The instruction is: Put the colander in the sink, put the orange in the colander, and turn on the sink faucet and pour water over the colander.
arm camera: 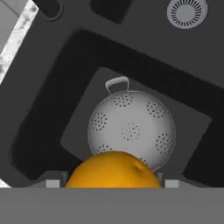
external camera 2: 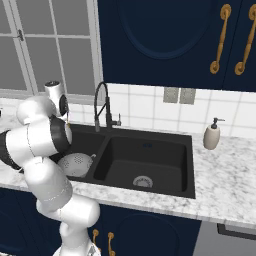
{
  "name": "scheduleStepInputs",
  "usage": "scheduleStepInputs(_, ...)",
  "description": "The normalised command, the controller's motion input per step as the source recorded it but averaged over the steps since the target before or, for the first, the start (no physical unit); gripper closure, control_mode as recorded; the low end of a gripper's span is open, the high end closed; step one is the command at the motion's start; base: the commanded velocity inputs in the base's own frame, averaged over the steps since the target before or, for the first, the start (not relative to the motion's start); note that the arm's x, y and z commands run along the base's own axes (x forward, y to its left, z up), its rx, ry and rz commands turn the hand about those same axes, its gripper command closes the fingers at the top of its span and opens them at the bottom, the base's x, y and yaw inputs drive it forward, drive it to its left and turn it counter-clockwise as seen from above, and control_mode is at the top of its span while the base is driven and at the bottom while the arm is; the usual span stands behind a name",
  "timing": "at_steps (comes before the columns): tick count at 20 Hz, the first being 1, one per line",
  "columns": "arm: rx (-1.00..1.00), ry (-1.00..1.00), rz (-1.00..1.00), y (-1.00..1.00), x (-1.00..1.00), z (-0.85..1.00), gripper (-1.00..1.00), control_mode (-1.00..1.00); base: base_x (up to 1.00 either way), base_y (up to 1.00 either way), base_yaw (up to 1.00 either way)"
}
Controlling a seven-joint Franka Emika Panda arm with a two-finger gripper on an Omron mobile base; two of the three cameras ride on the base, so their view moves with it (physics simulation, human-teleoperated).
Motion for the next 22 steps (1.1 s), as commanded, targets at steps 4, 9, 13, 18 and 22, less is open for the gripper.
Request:
scheduleStepInputs(4, 0.00, 0.13, 0.13, 0.30, 0.52, -0.56, 1.00, -1.00, 0.00, 0.00, 0.00)
scheduleStepInputs(9, -0.04, 0.12, 0.16, 0.14, 0.24, -0.57, 1.00, -1.00, 0.00, 0.00, 0.00)
scheduleStepInputs(13, -0.11, 0.16, 0.14, 0.01, 0.00, -0.59, 1.00, -1.00, 0.00, 0.00, 0.00)
scheduleStepInputs(18, -0.11, 0.15, 0.11, 0.02, 0.00, -0.70, 1.00, -1.00, 0.00, 0.00, 0.00)
scheduleStepInputs(22, 0.00, 0.00, 0.01, -0.01, -0.01, -0.77, 1.00, -1.00, 0.00, 0.00, 0.00)
